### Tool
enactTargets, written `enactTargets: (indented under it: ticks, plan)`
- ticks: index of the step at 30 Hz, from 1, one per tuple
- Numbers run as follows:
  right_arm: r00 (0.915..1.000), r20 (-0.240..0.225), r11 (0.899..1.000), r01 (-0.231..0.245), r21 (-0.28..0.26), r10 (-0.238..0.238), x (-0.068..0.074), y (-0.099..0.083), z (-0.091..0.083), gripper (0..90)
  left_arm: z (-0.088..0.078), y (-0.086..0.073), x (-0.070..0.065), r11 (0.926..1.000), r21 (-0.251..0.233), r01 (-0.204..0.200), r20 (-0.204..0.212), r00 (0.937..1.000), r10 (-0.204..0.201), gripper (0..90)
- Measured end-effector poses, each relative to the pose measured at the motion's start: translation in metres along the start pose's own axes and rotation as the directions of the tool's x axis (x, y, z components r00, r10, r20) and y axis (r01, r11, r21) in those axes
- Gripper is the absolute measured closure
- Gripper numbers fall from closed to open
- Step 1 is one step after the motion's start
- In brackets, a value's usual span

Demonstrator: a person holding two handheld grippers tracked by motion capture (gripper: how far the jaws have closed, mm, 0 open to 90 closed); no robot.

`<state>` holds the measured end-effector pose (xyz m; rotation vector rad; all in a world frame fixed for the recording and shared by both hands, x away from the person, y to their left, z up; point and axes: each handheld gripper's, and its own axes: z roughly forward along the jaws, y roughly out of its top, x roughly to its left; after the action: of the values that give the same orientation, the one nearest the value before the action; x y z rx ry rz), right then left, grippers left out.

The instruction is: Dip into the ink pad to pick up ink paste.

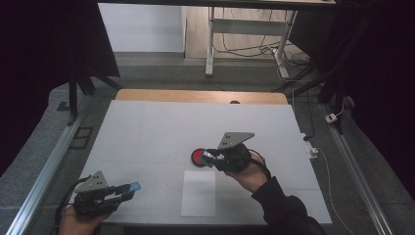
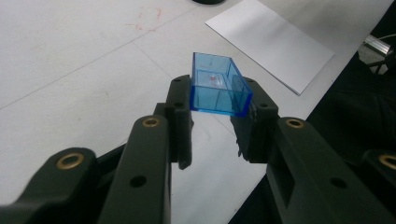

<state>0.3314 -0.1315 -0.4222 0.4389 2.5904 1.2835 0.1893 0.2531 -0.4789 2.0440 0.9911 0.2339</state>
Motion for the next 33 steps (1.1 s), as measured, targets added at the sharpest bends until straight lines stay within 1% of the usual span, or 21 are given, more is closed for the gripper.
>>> enactTargets:
  ticks: [1,3,5,7,14,17,20,21,24,30,33]
  plan:
    - [1.0000,0.003,1.000,0.002,0.009,-0.002,-0.001,0.000,0.001,70.4,0.000,0.000,0.000,1.0000,-0.002,0.000,0.001,1.0000,0.000,68.2]
    - [1.0000,0.005,1.000,-0.008,0.008,0.008,-0.003,0.000,0.004,70.4,0.000,0.000,0.000,1.0000,-0.002,-0.003,0.002,1.0000,0.003,68.2]
    - [0.9999,0.010,1.000,-0.011,0.014,0.011,-0.006,0.000,0.006,70.4,0.001,0.000,-0.001,0.9999,0.006,-0.010,0.002,0.9999,0.010,68.2]
    - [0.9996,0.014,1.000,-0.024,0.015,0.024,-0.008,-0.001,0.009,70.5,0.001,0.000,-0.001,0.9999,0.006,-0.009,0.002,1.0000,0.009,68.2]
    - [0.9989,0.028,0.998,-0.037,0.041,0.036,-0.018,-0.002,0.022,70.4,0.001,0.000,0.000,1.0000,0.005,-0.006,0.006,1.0000,0.006,68.2]
    - [0.9987,0.027,0.998,-0.045,0.048,0.044,-0.021,-0.002,0.029,70.4,0.001,0.000,0.001,1.0000,0.005,-0.003,0.010,0.9999,0.003,68.2]
    - [0.9978,0.029,0.996,-0.061,0.063,0.059,-0.026,-0.002,0.038,70.4,0.001,0.000,0.001,1.0000,0.005,-0.004,0.011,0.9999,0.004,68.2]
    - [0.9974,0.038,0.995,-0.064,0.078,0.061,-0.027,-0.002,0.040,70.5,0.001,0.000,0.001,1.0000,0.005,-0.005,0.011,0.9999,0.005,68.2]
    - [0.9969,0.043,0.994,-0.070,0.090,0.066,-0.032,-0.003,0.047,70.5,0.001,0.000,0.001,1.0000,0.004,-0.003,0.010,0.9999,0.003,68.2]
    - [0.9960,0.057,0.990,-0.075,0.118,0.068,-0.037,-0.005,0.061,70.5,0.001,0.000,0.000,0.9999,0.006,-0.010,0.007,0.9999,0.009,68.2]
    - [0.9953,0.067,0.987,-0.079,0.137,0.070,-0.040,-0.006,0.067,70.5,0.000,0.000,0.000,0.9999,-0.003,-0.015,0.000,0.9999,0.015,68.2]
